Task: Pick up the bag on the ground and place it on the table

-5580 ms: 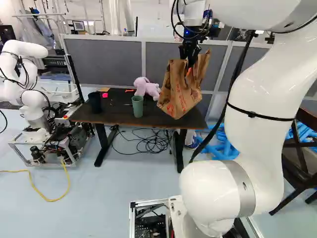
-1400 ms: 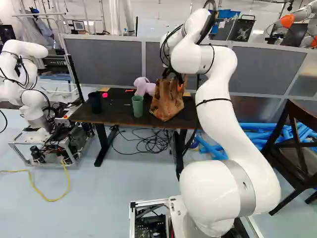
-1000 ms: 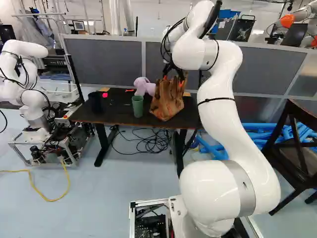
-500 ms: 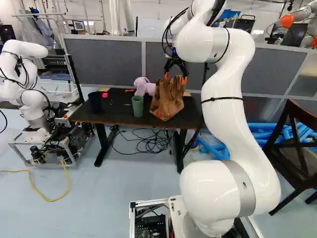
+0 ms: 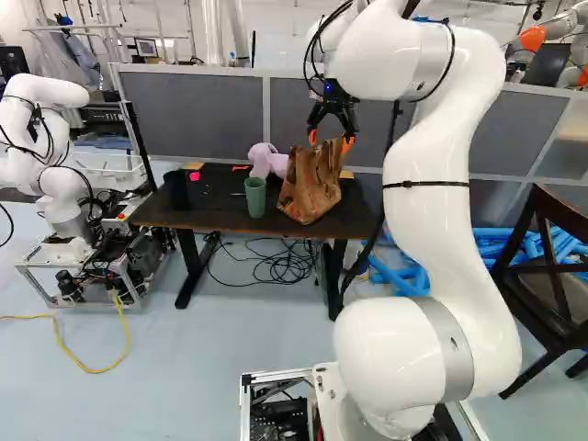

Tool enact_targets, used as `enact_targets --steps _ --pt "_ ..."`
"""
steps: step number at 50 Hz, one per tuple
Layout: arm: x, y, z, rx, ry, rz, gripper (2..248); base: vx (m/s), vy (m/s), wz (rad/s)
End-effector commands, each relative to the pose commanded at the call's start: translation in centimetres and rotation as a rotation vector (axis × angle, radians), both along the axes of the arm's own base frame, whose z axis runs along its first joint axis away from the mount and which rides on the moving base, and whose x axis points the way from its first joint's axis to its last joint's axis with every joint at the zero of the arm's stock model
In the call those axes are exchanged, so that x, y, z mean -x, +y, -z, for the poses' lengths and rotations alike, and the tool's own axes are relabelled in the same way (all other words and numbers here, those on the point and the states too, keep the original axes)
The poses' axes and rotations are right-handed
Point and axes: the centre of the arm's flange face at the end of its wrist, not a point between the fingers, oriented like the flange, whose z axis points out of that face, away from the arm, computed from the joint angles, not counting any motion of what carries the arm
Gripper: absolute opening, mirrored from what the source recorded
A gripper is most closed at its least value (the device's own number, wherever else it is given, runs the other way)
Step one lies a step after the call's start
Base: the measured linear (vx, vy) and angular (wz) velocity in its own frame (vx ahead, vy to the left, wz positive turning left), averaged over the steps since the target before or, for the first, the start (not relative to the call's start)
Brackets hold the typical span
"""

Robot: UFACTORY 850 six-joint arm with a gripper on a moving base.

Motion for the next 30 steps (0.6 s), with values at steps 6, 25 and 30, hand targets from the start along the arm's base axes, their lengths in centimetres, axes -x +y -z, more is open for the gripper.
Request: enact_targets --steps 6,25,30 --pt "0.71 -0.02 0.02 -0.001 0.010 0.001 247 0.000 0.000 0.000" --pt "1.03 -0.03 0.03 -0.001 0.014 0.002 247 0.000 0.000 0.000" --pt "1.03 -0.03 0.03 -0.001 0.014 0.002 247 0.000 0.000 0.000"
